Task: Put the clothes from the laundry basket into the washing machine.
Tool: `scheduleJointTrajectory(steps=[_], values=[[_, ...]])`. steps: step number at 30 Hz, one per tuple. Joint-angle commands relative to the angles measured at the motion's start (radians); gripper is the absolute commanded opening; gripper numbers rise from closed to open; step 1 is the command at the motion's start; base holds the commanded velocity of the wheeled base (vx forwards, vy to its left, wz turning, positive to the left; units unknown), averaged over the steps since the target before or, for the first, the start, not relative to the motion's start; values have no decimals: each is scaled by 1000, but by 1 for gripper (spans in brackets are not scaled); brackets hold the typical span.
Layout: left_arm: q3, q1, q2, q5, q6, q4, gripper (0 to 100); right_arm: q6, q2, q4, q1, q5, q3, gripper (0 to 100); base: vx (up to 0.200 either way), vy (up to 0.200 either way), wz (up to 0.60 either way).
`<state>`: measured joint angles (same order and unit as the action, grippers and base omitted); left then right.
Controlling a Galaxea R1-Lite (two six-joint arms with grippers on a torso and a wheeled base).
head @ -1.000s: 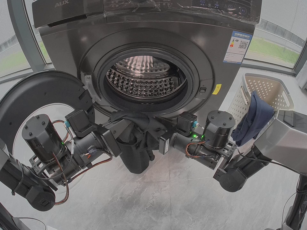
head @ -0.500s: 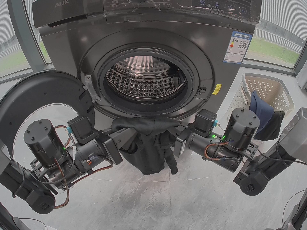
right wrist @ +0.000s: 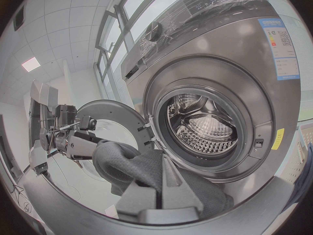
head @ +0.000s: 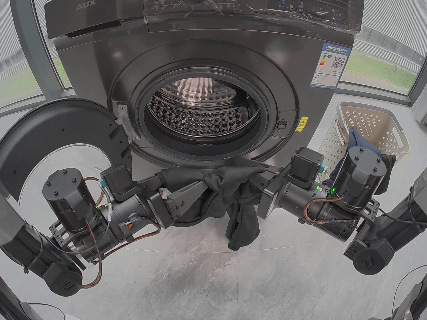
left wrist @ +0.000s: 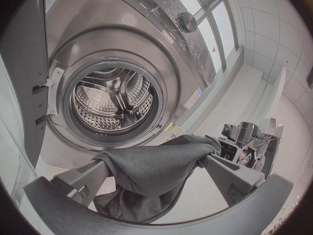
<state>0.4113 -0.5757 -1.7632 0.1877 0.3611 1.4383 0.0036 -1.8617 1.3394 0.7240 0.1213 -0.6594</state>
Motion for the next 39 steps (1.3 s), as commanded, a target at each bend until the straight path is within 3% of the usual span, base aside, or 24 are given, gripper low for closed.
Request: scheduleJointTrajectory(steps=[1,5,14,26,30,39], values=[[-11,-1,-19,1,-1,2,100,1,19,0,-3,-9,-2,0,0,0,0],[-43,-1,-18,1,-1,4,100,1,16,0,-15,-40,-28,0,0,0,0],[-75,2,-41,-2,-2,13,100,7,19,-2,-14,-40,-39,0,0,0,0],[-65,16,-150,1,-17,105,100,13,13,-5,-2,-42,-40,0,0,0,0],[-31,19,-177,6,-33,105,100,13,10,-3,0,-42,-40,0,0,0,0],[50,28,-240,6,-36,105,100,13,10,-3,2,-42,-37,0,0,0,0]])
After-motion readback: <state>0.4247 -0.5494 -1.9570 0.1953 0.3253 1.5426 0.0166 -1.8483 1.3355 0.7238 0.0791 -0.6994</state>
